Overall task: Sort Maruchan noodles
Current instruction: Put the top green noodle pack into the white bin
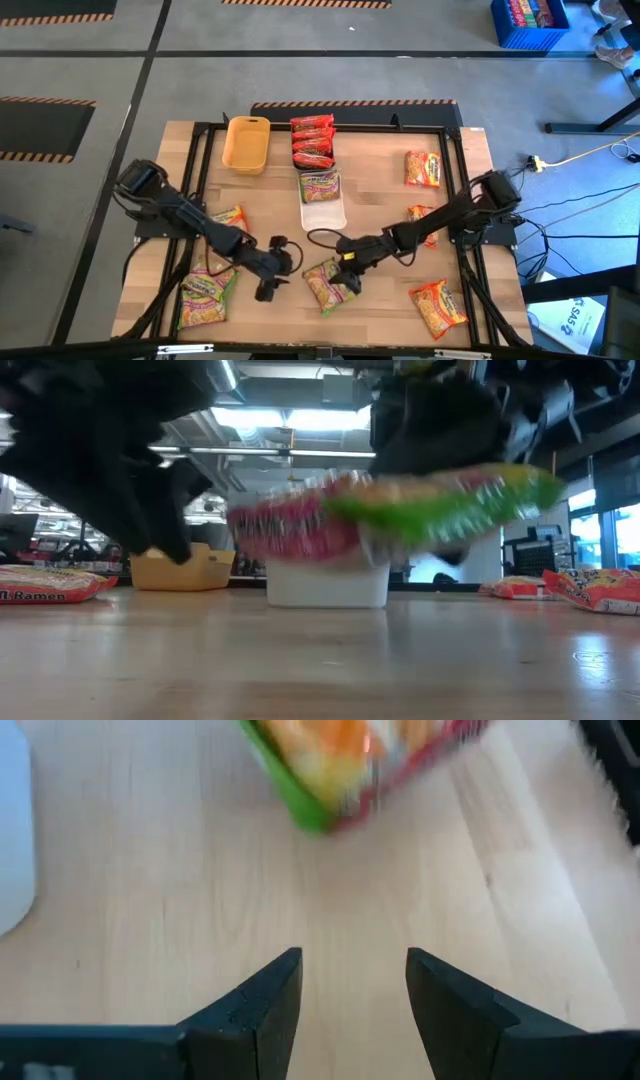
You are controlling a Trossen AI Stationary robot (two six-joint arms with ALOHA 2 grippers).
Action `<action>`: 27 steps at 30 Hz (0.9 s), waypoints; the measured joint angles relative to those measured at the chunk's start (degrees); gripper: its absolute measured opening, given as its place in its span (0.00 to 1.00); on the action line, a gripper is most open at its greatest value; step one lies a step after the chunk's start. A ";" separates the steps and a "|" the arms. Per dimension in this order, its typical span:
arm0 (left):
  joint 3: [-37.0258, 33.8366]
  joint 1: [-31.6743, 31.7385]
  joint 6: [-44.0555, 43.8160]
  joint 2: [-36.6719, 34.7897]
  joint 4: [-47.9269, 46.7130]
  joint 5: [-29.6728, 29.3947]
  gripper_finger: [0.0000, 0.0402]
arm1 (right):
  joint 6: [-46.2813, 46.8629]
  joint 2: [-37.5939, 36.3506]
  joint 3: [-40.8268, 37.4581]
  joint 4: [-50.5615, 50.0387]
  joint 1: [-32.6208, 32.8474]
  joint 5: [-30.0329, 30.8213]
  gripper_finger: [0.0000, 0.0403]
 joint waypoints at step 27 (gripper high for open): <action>-5.30 -2.74 7.44 -6.04 0.75 -3.63 0.43 | -38.65 -11.49 28.93 -51.81 -7.07 26.62 0.35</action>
